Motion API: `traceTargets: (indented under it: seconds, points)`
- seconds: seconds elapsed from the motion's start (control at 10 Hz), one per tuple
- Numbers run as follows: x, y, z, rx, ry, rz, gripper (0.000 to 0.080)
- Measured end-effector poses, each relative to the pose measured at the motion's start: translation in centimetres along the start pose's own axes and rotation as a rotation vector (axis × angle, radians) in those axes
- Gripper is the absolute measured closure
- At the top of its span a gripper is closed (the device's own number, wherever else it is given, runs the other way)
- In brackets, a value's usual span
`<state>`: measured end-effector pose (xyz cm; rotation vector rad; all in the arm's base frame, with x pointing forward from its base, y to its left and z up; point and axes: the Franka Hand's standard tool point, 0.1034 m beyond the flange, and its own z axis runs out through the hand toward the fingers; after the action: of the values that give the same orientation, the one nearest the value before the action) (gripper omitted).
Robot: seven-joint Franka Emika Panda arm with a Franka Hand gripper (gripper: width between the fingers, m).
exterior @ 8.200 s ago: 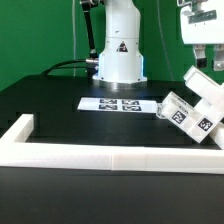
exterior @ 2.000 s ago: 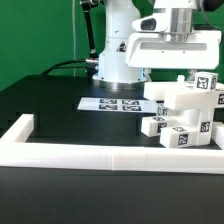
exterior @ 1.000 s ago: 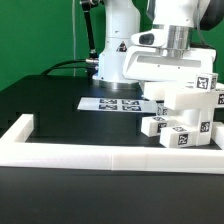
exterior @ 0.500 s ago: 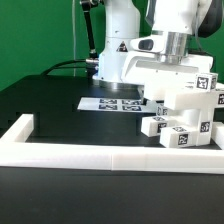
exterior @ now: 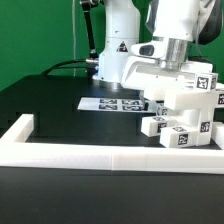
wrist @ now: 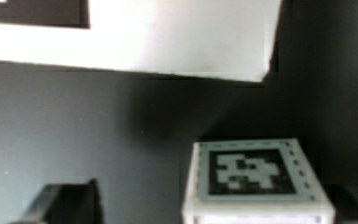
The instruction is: Assemble chair
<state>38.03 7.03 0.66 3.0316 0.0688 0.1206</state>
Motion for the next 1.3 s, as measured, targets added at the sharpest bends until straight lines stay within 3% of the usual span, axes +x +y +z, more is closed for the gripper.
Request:
traceTargets:
  seconds: [0.1, 0.2, 0.5, 0.8, 1.1, 1.3]
  points:
    - [0.0, 0.0, 0.0, 0.0, 0.0, 0.0, 0.0371]
    - [0.0, 0.2, 0.0, 0.0, 0.0, 0.003, 0.0524]
    - [0.1, 1.1, -0.1, -0.004, 0.0, -0.007, 0.0524]
    - [0.7, 4.9, -1.6, 0.002, -0.002, -0.037, 0.0524]
    - [2.4, 6.0, -5.4, 0.081, -0.027, -0.029, 0.0524]
    - [5.5, 6.4, -8.1, 0.126, -0.047, -0.026, 0.0524]
